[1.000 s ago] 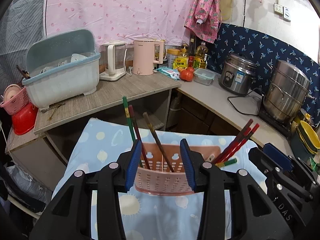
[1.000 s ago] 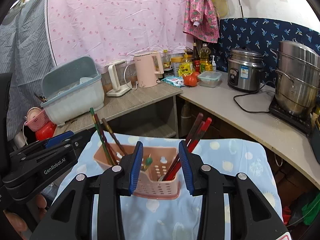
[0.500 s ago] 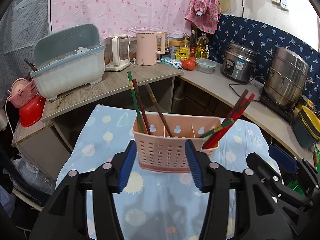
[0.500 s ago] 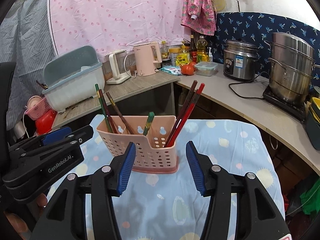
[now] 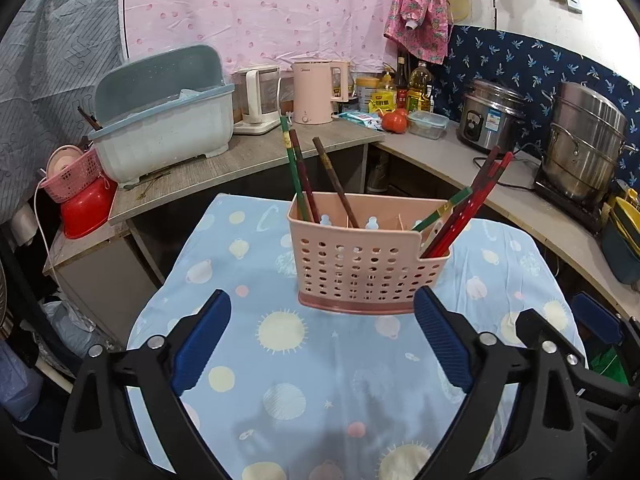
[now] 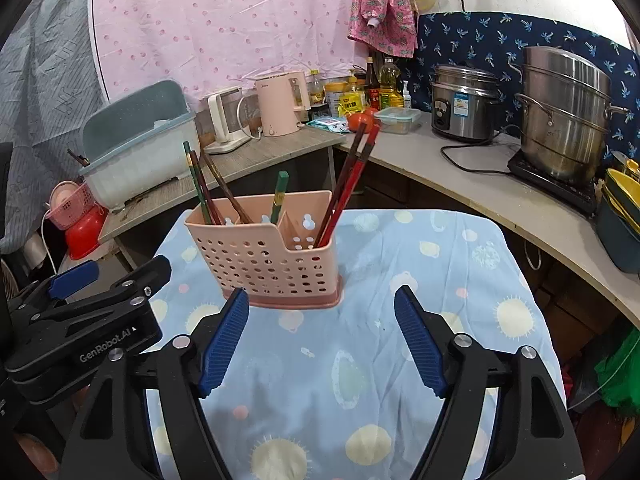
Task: Organize utensils
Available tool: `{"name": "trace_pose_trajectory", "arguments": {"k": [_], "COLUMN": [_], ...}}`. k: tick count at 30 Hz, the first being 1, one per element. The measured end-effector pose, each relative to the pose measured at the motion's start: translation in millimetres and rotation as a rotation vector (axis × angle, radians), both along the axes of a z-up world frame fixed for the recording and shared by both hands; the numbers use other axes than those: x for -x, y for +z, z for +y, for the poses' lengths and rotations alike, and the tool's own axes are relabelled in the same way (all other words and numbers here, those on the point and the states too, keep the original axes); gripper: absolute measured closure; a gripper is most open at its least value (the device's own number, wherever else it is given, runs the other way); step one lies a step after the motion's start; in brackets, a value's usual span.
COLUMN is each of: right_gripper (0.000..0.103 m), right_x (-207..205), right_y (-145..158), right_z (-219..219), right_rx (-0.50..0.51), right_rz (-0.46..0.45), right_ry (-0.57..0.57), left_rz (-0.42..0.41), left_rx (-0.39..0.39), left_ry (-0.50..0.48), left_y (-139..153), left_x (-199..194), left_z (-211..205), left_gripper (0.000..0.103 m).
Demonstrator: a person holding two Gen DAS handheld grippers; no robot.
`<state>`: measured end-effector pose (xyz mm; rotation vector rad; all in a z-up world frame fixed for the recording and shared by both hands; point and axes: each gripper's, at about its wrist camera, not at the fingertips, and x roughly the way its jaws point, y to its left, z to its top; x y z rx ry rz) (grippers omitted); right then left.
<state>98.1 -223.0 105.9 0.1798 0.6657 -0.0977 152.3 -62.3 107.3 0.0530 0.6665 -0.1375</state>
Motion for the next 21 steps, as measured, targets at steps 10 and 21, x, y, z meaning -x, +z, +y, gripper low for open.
{"name": "trace_pose_trajectory", "arguments": {"k": [10, 21], "right_gripper": [0.017, 0.006], "right_x": [9.8, 15.9], "right_y": [-7.6, -15.4], "right_z": [3.0, 6.0], "right_rx": [0.028, 0.033], "right_rz": [0.015, 0.031], "right_ry": [-0.028, -0.025], "left_rz": [0.024, 0.060], "left_rx": [-0.027, -0.026], "left_ry": [0.022, 0.036], "left_y": [-13.0, -23.9], "left_x": [8.3, 12.7], "left_z": [4.4, 12.4], "left_gripper": [0.009, 0.007]}}
